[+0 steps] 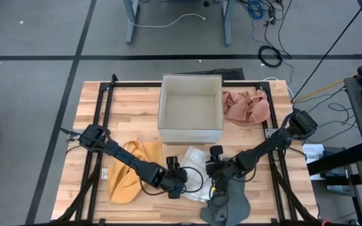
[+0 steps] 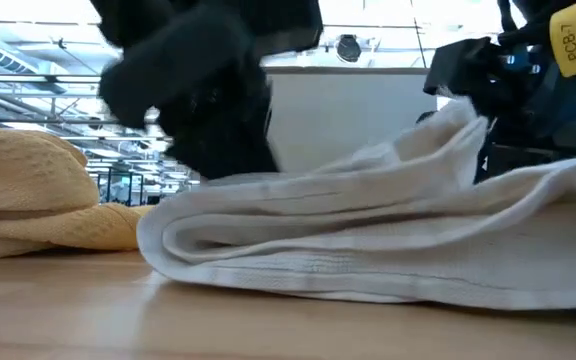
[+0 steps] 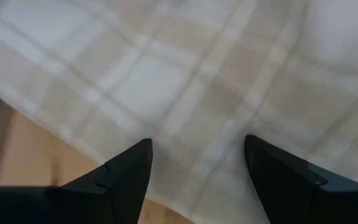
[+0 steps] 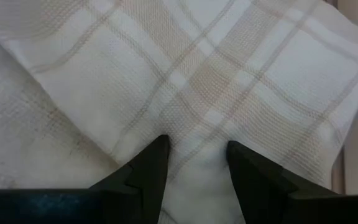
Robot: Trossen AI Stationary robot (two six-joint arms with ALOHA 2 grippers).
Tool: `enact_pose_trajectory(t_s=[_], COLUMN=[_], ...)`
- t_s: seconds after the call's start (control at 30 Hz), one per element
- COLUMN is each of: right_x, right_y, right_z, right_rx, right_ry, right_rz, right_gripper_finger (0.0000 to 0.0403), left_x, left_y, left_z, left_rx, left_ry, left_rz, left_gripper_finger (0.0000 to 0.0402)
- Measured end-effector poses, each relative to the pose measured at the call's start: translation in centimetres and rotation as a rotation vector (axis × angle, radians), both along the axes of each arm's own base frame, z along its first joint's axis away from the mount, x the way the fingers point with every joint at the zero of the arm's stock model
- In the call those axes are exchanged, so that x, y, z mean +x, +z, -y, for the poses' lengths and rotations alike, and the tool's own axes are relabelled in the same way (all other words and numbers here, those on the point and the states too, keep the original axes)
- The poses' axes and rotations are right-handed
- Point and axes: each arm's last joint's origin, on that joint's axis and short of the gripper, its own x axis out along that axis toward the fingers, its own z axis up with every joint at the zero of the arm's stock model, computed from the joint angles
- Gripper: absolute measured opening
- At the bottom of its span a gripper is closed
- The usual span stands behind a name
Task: Fold towel
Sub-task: Fold the white towel with brown checkered lines
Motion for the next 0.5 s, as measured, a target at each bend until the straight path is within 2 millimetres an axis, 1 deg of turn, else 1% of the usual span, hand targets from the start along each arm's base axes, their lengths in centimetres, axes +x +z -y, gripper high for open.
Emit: enact_pose_trajectory(t_s=[0.07,0.13,0.2,0.33,0.43,0.5], right_x=[0.0,-0.2,-0.6,-0.9,-1.0,-0.7], right_y=[0.2,0.7,1.8,4.6,5.9,6.5], right_z=[0.0,0.1,0.3,0.4,0.5,0.6], right_rx=[0.002,0.012,0.032,0.073,0.086,0.091], right_ry=[0.000,0.008,0.018,0.031,0.051,0.063], right_rz=[0.007,0.014,0.024,0.122,0.184,0.233], right_gripper_finger=[0.0160,0.0160,0.0160,0.0160,0.0160,0.0160], left_x=[0.0,0.0,0.0,0.2,0.3,0.4], left_y=[0.5,0.5,0.5,0.6,0.6,0.5], left_z=[0.0,0.0,0.0,0.1,0.1,0.0], left_rx=[0.002,0.003,-0.001,-0.021,-0.028,-0.025], left_ry=[-0.005,-0.013,-0.015,-0.027,-0.026,-0.028], left_rz=[0.017,0.017,0.014,0.023,0.036,0.036], left_gripper_finger=[0.0263,0.0263,0.0263,0.0263,0.0263,0.0263])
